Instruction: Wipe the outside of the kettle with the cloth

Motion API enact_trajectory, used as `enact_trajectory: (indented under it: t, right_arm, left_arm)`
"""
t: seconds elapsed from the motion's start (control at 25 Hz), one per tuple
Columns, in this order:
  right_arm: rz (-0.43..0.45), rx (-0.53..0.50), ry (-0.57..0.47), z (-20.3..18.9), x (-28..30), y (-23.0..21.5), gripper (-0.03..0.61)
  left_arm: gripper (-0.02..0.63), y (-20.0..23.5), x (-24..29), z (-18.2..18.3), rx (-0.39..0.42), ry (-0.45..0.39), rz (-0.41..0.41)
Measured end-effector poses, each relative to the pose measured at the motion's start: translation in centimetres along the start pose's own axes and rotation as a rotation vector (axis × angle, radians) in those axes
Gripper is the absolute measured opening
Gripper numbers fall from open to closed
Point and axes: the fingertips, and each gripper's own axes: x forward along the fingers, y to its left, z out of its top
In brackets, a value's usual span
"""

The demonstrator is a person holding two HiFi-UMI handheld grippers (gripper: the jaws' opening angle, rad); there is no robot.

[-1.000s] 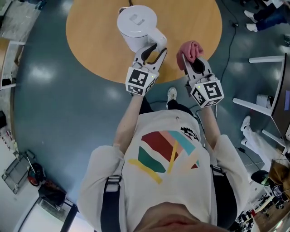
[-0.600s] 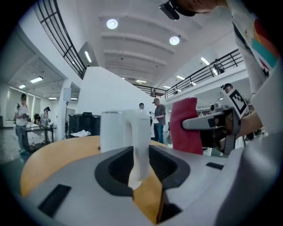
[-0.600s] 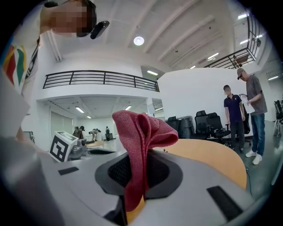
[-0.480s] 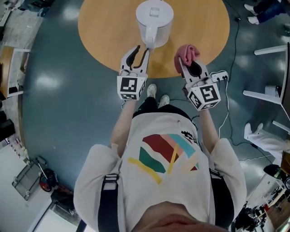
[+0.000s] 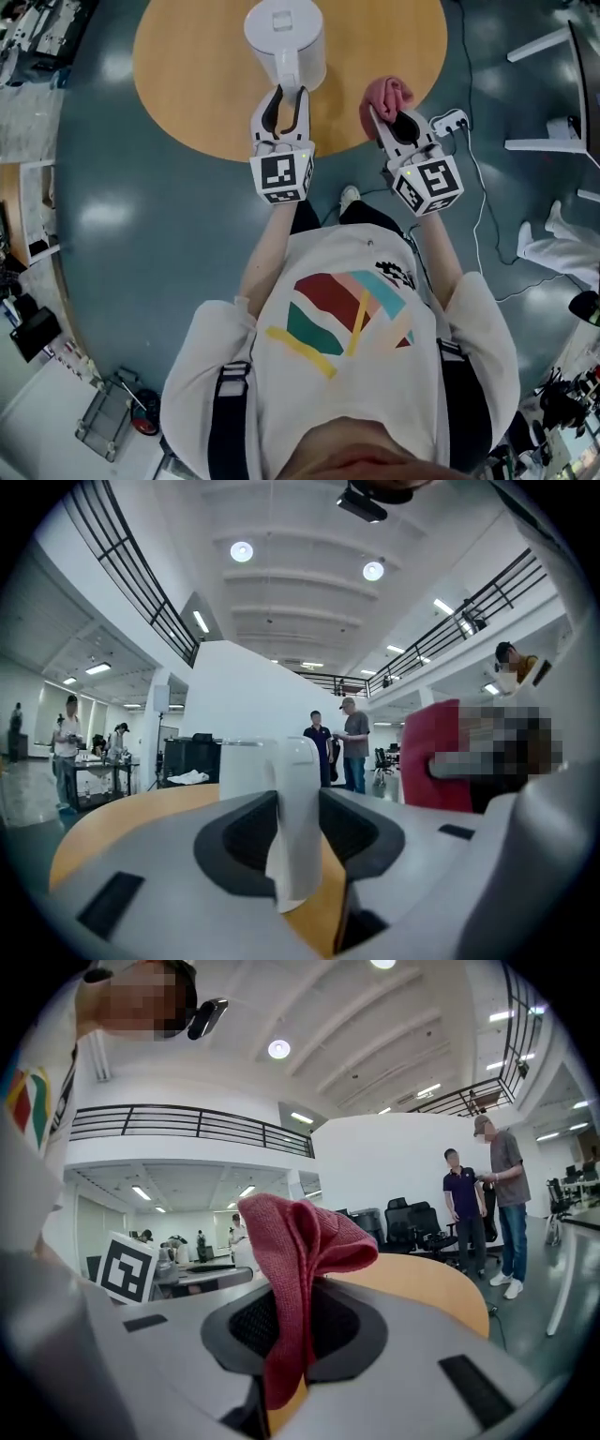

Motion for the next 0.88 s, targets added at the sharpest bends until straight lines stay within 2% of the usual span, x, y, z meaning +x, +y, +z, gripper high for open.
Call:
enact_trajectory:
  t: [0.08, 0.16, 0.24, 0.36, 0.48, 0.6, 0.72, 0.88]
  right_arm:
    - [-0.052, -0.043, 0.012, 0.7, 1.0, 0.3, 0.048]
    - [-0.079, -0.139, 0.052, 2.0, 2.8, 1.1, 0.047]
    - [-0.045, -0.266, 0.096, 3.9, 5.6, 2.4, 0.048]
    - [0.069, -0.476, 0.185, 5.9, 11.2, 4.9, 0.048]
    - [0.174, -0.713, 0.393, 8.1, 16.3, 5.1, 0.048]
    - [0.222, -0.883, 0.657, 8.9, 19.5, 4.0, 0.047]
    - [0.245, -0.978, 0.837, 7.5, 21.8, 3.4, 0.047]
    - [0.28, -1.008, 0.848, 7.9, 25.3, 4.1, 0.046]
  left_arm:
    - [0.167, 0.5, -0.2, 0.2, 0.012, -0.002, -0.056]
    - [0.166, 1.4, -0.8, -0.2, 0.021, 0.013, -0.112]
    - [0.167, 2.4, -1.3, -0.7, 0.026, 0.023, -0.173]
    - [0.167, 4.4, -2.3, -2.1, 0.022, 0.024, -0.25]
    - [0.167, 4.6, -2.6, -1.7, 0.01, 0.023, -0.314]
    - [0.167, 3.9, -2.0, -0.7, -0.005, 0.01, -0.376]
    - [0.167, 3.2, -1.7, -1.0, -0.043, 0.002, -0.447]
    - [0.167, 2.7, -1.2, -1.3, -0.053, 0.01, -0.528]
